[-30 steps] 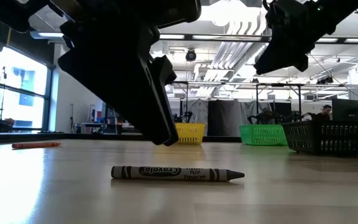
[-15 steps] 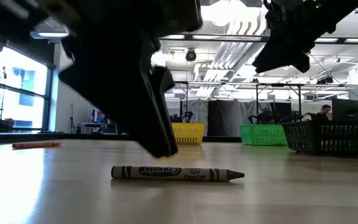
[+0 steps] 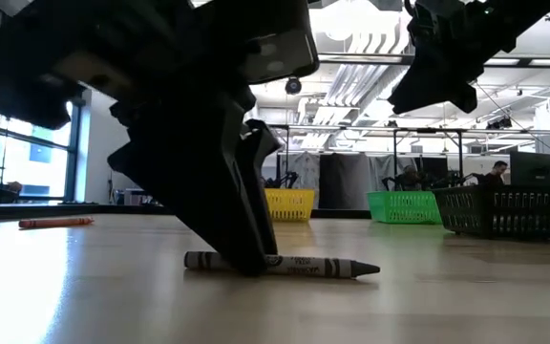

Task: Sort crayons
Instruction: Put the gray crayon into the black bin

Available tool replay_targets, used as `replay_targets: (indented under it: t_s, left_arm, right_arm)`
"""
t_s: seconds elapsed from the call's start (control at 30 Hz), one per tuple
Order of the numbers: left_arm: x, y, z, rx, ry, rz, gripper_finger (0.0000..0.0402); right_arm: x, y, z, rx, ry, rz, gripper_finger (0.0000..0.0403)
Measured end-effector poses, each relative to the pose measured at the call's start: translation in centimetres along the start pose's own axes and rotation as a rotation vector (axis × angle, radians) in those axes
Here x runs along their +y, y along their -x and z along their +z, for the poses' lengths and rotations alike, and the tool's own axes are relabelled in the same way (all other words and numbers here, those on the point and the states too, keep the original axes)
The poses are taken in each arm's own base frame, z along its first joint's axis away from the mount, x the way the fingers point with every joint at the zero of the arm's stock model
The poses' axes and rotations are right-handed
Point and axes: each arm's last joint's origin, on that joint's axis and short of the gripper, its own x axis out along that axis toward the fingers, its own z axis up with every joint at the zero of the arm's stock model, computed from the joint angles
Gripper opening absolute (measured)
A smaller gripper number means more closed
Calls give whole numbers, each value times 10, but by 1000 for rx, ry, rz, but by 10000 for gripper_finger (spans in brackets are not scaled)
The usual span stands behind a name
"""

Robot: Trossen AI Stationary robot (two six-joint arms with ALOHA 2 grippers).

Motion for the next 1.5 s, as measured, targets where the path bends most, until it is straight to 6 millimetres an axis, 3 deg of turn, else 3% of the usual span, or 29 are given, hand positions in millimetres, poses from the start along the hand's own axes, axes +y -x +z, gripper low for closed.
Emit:
replay_targets:
  t_s: [0.17,0.37,0.5,0.67,0.87,1.03,1.27,1.5]
  left_arm:
    - [4,-10,-5,34,-36,28,90]
    - [5,-22,-10,50,-39,58,90]
    - [5,-20,-9,43,-17,58,74]
    - [5,-13,-4,35,10,36,13]
    - [6,-5,5,14,32,31,7]
    - [11,17,13,21,88,114,4]
    - [10,83,29,-99,117,276,2]
    - [2,153,42,-346,156,459,2]
  right_arm:
    - [0,0,0,0,102,0,79]
    - [0,0,0,-5,85,4,79]
    - [0,0,0,-3,83,6,79]
    - [2,0,-1,35,39,53,79]
    - [4,1,-3,84,40,106,79]
    - [6,5,-13,109,87,62,79]
    - [10,21,-41,42,161,-157,79]
    - [22,21,-78,-253,111,-56,79]
